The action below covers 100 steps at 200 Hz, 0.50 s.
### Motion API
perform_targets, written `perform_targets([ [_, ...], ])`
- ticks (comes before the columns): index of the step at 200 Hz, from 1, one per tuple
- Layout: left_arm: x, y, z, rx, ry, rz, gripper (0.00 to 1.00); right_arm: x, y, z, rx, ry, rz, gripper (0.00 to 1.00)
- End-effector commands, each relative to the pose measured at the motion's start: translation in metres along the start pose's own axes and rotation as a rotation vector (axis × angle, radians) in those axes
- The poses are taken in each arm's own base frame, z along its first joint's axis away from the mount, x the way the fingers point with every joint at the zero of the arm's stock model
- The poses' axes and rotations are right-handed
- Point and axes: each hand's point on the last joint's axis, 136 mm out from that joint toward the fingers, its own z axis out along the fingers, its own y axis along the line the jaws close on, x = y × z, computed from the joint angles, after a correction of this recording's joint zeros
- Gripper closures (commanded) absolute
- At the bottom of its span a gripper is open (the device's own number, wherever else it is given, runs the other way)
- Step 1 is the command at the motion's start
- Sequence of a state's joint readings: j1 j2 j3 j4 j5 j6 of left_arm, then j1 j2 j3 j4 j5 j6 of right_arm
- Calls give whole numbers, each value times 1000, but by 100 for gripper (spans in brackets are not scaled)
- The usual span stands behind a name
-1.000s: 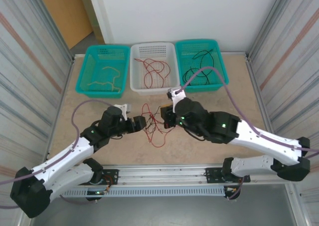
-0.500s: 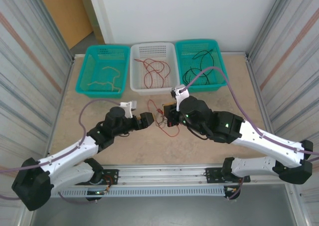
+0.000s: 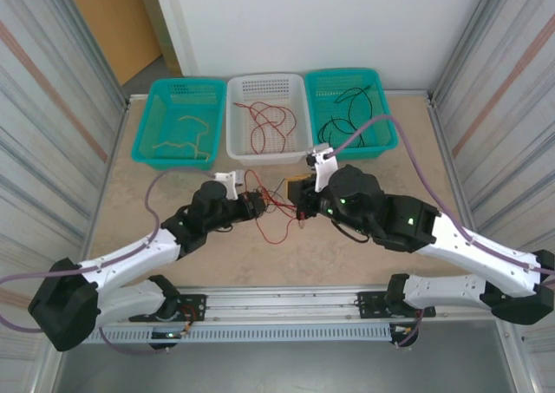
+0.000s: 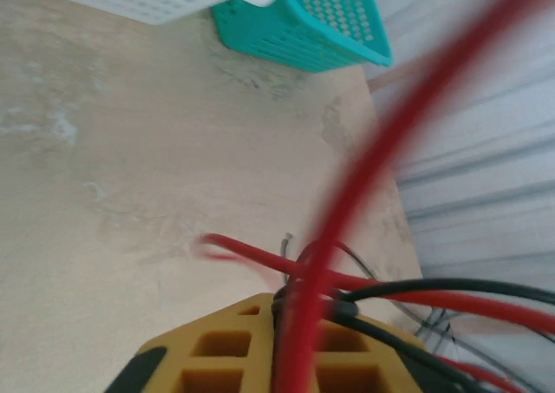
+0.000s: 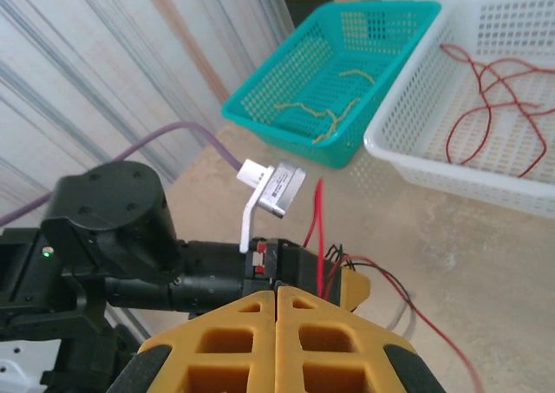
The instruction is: Untangle the cables
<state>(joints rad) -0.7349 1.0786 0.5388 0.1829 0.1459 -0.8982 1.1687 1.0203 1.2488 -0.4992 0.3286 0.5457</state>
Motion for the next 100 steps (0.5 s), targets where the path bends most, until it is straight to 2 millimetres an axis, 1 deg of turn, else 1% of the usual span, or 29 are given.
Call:
perform_targets([
  [1,6,57,-14,-278,-10,-45,100,-61,-11,-47,24,-199,3,100],
  [16,12,78,-24,-352,-2,-66,100,-80,-29,-66,89,-261,6,100],
  [33,17,95,-37,-405,1,-83,100,-96,-50,-84,155,-315,24,100],
  [48,18,106,-47,-431,-7,-94,100,-106,-64,-96,189,-345,46,100],
  [62,17,108,-51,-417,-16,-99,100,-108,-70,-98,192,-345,64,100],
  [71,17,105,-49,-388,-19,-100,100,-105,-72,-92,188,-322,78,100],
  [76,16,100,-48,-364,-18,-96,100,-101,-73,-85,187,-297,86,100],
  [86,11,83,-42,-271,-20,-67,100,-88,-75,-67,187,-232,100,100],
  [90,9,74,-40,-229,-20,-53,100,-80,-75,-58,185,-200,104,95],
  [95,6,63,-38,-177,-23,-35,94,-70,-76,-46,184,-156,107,88],
  [100,2,53,-38,-136,-28,-16,89,-58,-77,-34,185,-109,110,78],
])
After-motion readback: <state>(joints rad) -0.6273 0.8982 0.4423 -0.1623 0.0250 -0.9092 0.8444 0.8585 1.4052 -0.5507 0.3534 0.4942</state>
